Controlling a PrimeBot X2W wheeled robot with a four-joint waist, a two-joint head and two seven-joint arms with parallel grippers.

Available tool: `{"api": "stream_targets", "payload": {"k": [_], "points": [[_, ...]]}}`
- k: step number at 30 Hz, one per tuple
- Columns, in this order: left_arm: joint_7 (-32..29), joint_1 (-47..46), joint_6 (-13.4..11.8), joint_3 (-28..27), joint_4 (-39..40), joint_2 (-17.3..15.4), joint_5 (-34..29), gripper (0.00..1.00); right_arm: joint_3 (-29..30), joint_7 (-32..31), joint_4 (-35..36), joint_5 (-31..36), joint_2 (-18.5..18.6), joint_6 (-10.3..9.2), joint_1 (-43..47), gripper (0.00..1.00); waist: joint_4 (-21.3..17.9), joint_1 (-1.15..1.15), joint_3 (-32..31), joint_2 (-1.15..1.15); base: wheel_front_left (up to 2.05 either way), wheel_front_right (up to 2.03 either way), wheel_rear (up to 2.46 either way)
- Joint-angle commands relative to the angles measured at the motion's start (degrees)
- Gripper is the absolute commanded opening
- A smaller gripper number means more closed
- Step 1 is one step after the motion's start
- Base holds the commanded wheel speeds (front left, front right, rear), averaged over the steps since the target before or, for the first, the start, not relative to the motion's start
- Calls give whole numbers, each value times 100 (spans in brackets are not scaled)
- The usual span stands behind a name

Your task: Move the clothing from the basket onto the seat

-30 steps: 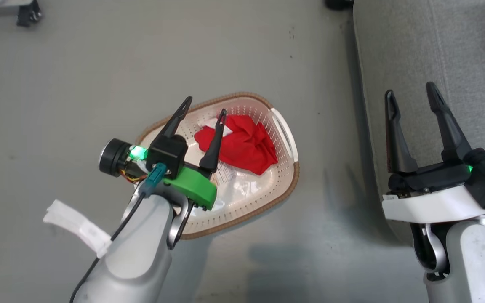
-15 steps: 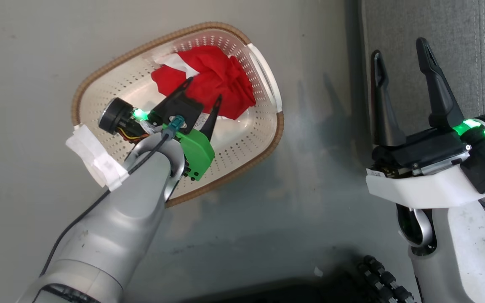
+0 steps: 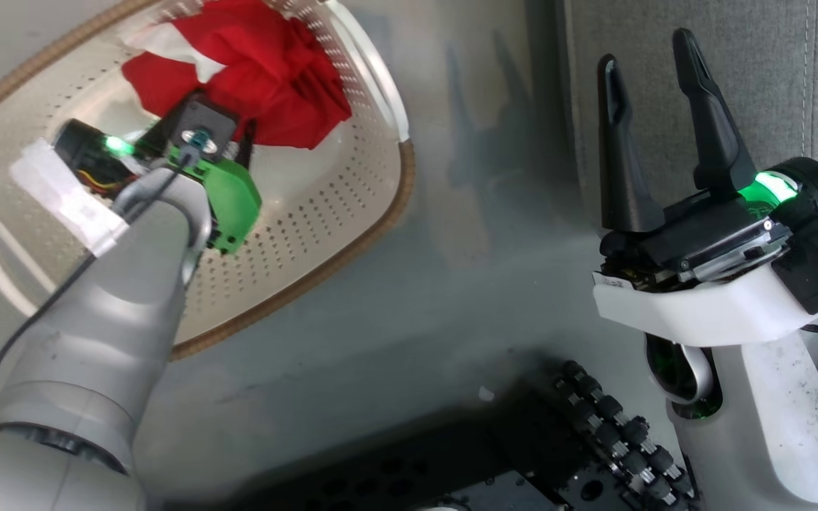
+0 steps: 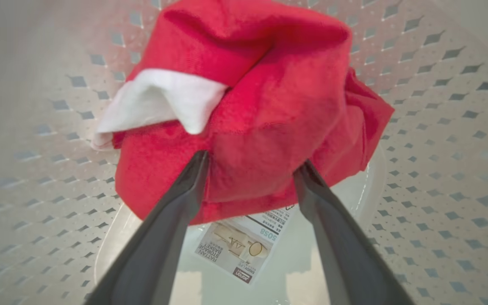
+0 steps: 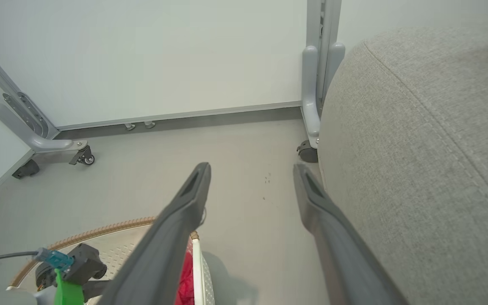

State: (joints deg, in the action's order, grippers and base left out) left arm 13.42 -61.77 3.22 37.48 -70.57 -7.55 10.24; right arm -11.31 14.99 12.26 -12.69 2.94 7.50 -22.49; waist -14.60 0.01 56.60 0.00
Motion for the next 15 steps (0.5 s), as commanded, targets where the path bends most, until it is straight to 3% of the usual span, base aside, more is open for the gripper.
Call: {"api": "stream_targets", "payload": {"k": [1, 14, 15], "points": [[-7, -180, -40, -30, -36, -111, 40, 100, -33, 25, 45, -52, -7, -2, -64, 100, -370, -1, 389, 0, 0, 0, 0], [-179, -557, -121, 206, -244, -324, -100, 100, -161, 28, 130, -242, -5, -2, 112, 100, -451, -1, 560, 0, 0, 0, 0], [-185, -566, -114, 223, -256, -328, -96, 45, -161, 27, 138, -239, -5, -2, 117, 100, -456, -1, 560, 0, 0, 0, 0]]}}
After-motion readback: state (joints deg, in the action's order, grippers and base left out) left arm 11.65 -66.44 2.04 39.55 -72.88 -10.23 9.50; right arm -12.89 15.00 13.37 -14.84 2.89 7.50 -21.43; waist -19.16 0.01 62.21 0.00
